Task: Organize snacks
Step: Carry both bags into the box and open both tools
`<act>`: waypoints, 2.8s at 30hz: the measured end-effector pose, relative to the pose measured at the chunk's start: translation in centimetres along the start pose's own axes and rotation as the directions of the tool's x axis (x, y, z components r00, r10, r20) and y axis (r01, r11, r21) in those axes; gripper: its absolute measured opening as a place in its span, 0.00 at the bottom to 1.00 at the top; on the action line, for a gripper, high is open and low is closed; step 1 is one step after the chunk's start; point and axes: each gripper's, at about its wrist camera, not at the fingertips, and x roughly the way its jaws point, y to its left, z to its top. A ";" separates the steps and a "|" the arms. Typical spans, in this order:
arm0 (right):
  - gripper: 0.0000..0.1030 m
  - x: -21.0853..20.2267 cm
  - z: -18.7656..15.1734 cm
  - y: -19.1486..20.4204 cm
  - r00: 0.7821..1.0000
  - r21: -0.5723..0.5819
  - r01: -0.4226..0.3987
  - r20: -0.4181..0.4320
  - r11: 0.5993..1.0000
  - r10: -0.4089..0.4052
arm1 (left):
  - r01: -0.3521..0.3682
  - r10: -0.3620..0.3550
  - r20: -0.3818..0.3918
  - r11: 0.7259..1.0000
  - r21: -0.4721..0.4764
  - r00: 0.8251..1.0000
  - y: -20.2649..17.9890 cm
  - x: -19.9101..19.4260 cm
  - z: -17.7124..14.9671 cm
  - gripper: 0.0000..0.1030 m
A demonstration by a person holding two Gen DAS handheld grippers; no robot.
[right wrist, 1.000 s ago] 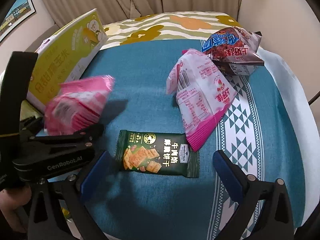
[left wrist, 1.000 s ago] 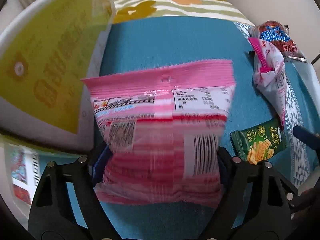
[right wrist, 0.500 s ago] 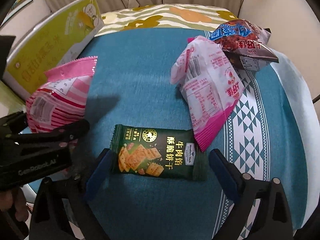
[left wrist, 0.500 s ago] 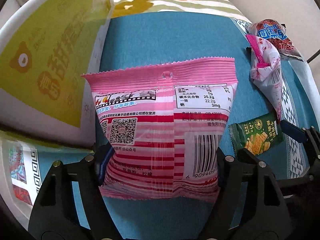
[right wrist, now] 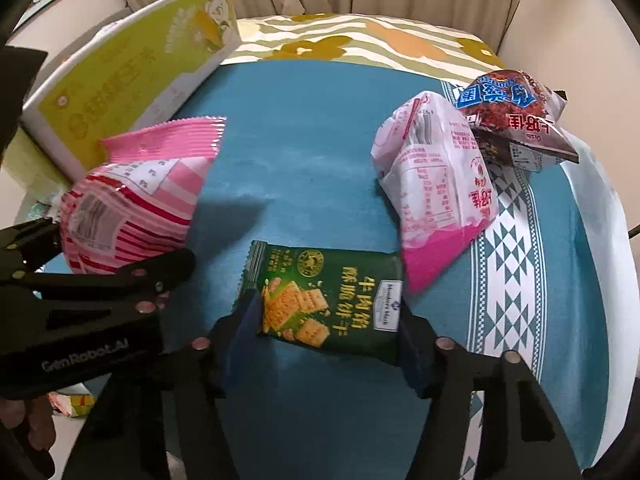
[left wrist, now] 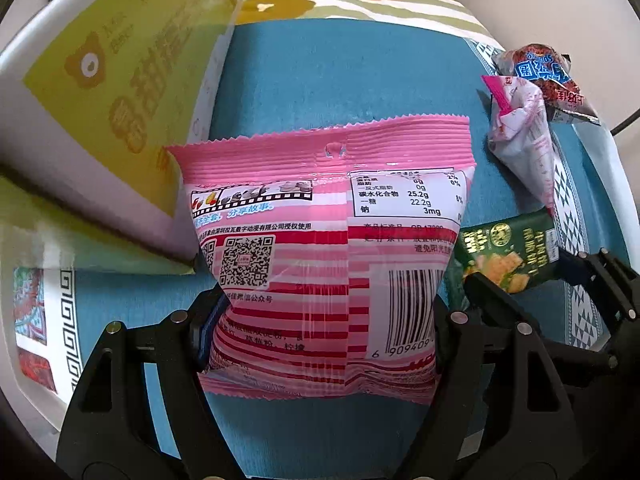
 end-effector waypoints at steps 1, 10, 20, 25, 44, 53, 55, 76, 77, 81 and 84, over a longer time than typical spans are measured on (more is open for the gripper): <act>0.52 -0.2 -0.2 -0.1 1.000 0.006 -0.012 0.003 1.000 0.011 | -0.002 0.002 0.004 1.000 0.001 1.000 -0.1 -0.1 -0.1 0.71; 0.33 -1.6 -1.2 -2.2 0.991 0.100 -0.129 0.035 0.987 0.126 | 0.001 -0.001 0.031 1.000 -0.020 1.000 -0.1 -1.4 -0.4 0.71; 0.12 -3.1 -1.4 -4.9 0.942 0.214 -0.335 0.098 0.917 0.321 | -0.012 0.014 0.058 0.999 -0.037 0.998 -0.5 -3.2 -0.1 0.71; 0.08 -4.5 -1.0 -5.6 0.931 0.209 -0.363 0.124 0.908 0.344 | -0.010 0.014 0.079 0.999 -0.049 0.997 -1.1 -4.5 0.0 0.71; 0.08 -16.6 7.7 -4.7 0.857 -0.085 -0.415 0.298 0.906 0.421 | -0.056 0.104 0.316 0.986 -0.157 0.943 1.8 -18.4 5.0 0.71; 0.08 -17.7 14.9 1.7 0.804 -0.157 -0.456 0.349 0.876 0.481 | -0.094 0.161 0.332 0.973 -0.210 0.929 12.0 -20.2 10.7 0.71; 0.08 -17.2 16.7 3.5 0.801 -0.158 -0.459 0.352 0.874 0.484 | -0.090 0.156 0.326 0.973 -0.210 0.932 14.1 -19.8 12.4 0.71; 0.08 -8.1 28.1 13.6 0.870 0.005 -0.400 0.316 0.916 0.378 | -0.012 0.033 0.196 0.994 -0.109 0.980 27.3 -11.1 20.7 0.98; 0.08 -7.9 28.3 13.7 0.874 0.008 -0.395 0.313 0.919 0.373 | -0.010 0.032 0.195 0.993 -0.114 0.980 27.7 -11.1 20.3 0.98; 0.08 -6.7 29.1 14.7 0.893 0.020 -0.369 0.284 0.929 0.349 | -0.015 0.036 0.194 0.994 -0.107 0.980 28.5 -11.3 19.7 0.98; 0.09 -5.7 29.6 15.4 0.912 0.034 -0.339 0.259 0.940 0.319 | -0.007 0.029 0.202 0.994 -0.107 0.979 29.1 -11.5 19.5 0.98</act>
